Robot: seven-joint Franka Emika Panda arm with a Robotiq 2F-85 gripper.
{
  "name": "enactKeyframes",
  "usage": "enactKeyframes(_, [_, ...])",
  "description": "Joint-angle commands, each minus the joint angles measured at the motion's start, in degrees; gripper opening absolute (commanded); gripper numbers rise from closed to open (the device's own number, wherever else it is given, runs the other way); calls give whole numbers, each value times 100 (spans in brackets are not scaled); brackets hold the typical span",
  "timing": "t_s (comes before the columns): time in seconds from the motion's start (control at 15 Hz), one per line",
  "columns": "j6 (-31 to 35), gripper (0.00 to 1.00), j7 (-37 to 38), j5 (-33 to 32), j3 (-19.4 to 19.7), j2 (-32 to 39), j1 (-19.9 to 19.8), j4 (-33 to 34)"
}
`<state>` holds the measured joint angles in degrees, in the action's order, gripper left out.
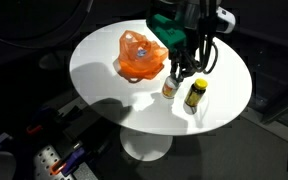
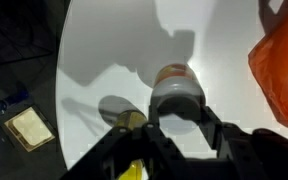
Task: Remove the white and orange bottle from the plastic bag and put it on the table next to the yellow and brown bottle
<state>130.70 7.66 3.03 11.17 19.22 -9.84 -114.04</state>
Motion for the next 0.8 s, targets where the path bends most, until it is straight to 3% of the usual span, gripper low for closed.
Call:
enactKeyframes(0.0, [-205, 77, 4, 4, -71, -78, 14, 152])
enactKeyframes(0.2, [-140, 99, -109, 23, -187, -221, 71, 100])
enactKeyframes(0.4, [-186, 100, -376, 111, -387, -333, 148, 106])
enactKeyframes(0.73, [-957, 100, -809, 185, -751, -458, 338, 186])
